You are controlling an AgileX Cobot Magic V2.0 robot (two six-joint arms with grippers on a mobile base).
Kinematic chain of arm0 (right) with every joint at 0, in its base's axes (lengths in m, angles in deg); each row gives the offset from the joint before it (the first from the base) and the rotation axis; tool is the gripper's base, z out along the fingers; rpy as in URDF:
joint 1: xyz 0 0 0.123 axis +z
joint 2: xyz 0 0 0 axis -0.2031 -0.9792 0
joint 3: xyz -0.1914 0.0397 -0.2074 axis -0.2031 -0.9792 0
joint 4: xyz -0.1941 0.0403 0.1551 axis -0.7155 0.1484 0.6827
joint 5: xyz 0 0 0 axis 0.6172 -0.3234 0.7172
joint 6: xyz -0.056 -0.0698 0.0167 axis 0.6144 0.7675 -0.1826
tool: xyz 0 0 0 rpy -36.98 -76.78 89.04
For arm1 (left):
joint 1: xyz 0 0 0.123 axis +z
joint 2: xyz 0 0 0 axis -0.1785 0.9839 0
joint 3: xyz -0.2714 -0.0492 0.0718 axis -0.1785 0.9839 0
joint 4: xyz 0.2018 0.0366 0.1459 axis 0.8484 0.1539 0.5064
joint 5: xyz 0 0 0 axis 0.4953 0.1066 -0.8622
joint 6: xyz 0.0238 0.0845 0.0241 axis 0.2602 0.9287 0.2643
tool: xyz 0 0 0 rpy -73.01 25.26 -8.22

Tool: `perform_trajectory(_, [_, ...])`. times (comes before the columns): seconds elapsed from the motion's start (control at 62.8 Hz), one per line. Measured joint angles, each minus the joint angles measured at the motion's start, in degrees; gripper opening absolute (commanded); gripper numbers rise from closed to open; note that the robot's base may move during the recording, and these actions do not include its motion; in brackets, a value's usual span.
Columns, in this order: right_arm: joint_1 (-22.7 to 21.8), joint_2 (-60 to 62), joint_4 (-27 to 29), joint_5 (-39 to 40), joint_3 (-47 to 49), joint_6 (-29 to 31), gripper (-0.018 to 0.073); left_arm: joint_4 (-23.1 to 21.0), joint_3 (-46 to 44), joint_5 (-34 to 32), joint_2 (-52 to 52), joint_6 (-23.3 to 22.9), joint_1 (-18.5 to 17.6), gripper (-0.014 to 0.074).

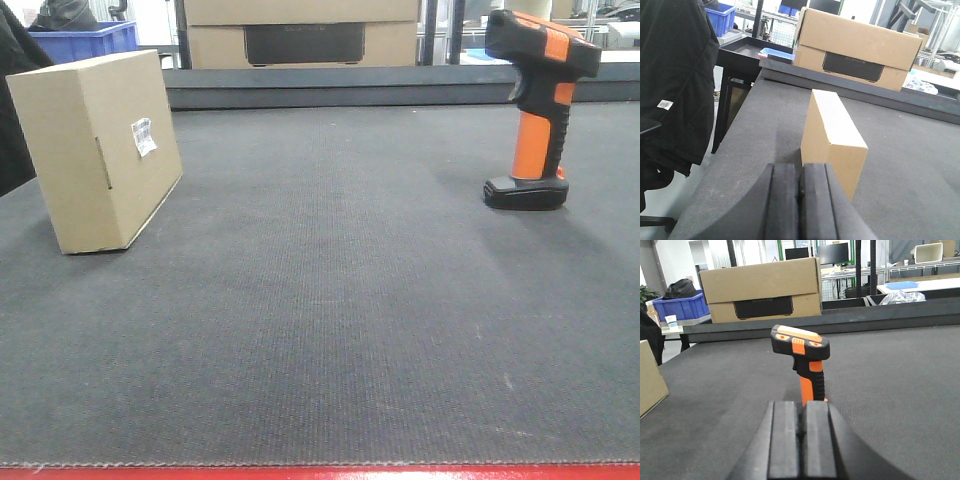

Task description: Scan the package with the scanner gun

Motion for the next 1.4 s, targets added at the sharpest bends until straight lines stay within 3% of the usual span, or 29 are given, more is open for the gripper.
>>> perform_trajectory(0.08, [0.0, 0.0, -6.7, 1.4, -0.4, 0.0, -0.0168, 0.0, 0.0, 0.0, 0.0, 0.0, 0.0, -0.0111])
perform_trajectory(0.191, [0.0, 0.9, -9.5, 7.3, -3.7, 0.0, -0.0168, 0.0, 0.0, 0.0, 0.0, 0.0, 0.0, -0.0111])
perform_trajectory(0.382, [0.0, 3.9, -10.1, 9.3, -11.5, -0.1, -0.0168, 0.0, 0.0, 0.0, 0.0, 0.0, 0.0, -0.0111])
perform_trajectory(1.402, [0.0, 4.4, -10.6, 8.5, -11.8, 0.0, -0.0168, 0.0, 0.0, -0.1, 0.0, 0.0, 0.0, -0.0111])
